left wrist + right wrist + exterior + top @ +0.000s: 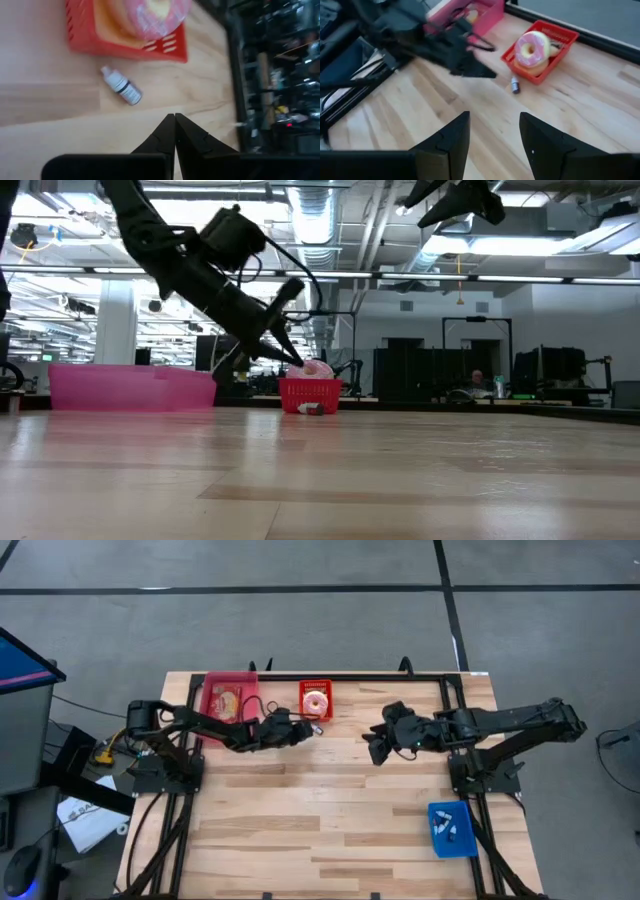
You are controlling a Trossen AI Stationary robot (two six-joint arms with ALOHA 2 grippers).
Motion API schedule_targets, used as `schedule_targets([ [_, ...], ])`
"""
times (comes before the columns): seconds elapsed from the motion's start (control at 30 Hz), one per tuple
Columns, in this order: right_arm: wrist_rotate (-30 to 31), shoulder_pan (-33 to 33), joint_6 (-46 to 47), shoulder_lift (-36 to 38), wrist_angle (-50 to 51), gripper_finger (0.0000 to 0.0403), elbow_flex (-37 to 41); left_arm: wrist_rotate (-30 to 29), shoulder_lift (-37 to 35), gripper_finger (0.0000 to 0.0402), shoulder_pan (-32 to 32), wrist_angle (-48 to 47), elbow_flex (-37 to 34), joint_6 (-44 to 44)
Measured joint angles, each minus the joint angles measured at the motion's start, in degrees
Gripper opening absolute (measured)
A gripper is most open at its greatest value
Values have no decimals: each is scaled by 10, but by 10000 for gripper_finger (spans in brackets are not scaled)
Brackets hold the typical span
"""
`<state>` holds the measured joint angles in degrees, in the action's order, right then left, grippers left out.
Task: Pick & Place Food Item
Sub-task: Put the red food coloring into the blue bin
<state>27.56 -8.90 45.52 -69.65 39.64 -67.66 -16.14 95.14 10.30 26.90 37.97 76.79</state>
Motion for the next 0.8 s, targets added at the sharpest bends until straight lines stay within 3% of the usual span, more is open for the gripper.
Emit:
schedule_targets([
  [0.27,55,-46,7,-1,0,164,0,-22,63,0,10,-99,91,0],
  [0.47,59,-64,25,0,3,164,0,-55,87,0,11,-153,144,2],
  [0.8,80,-88,30,0,9,164,0,-59,131,0,13,-227,184,17],
])
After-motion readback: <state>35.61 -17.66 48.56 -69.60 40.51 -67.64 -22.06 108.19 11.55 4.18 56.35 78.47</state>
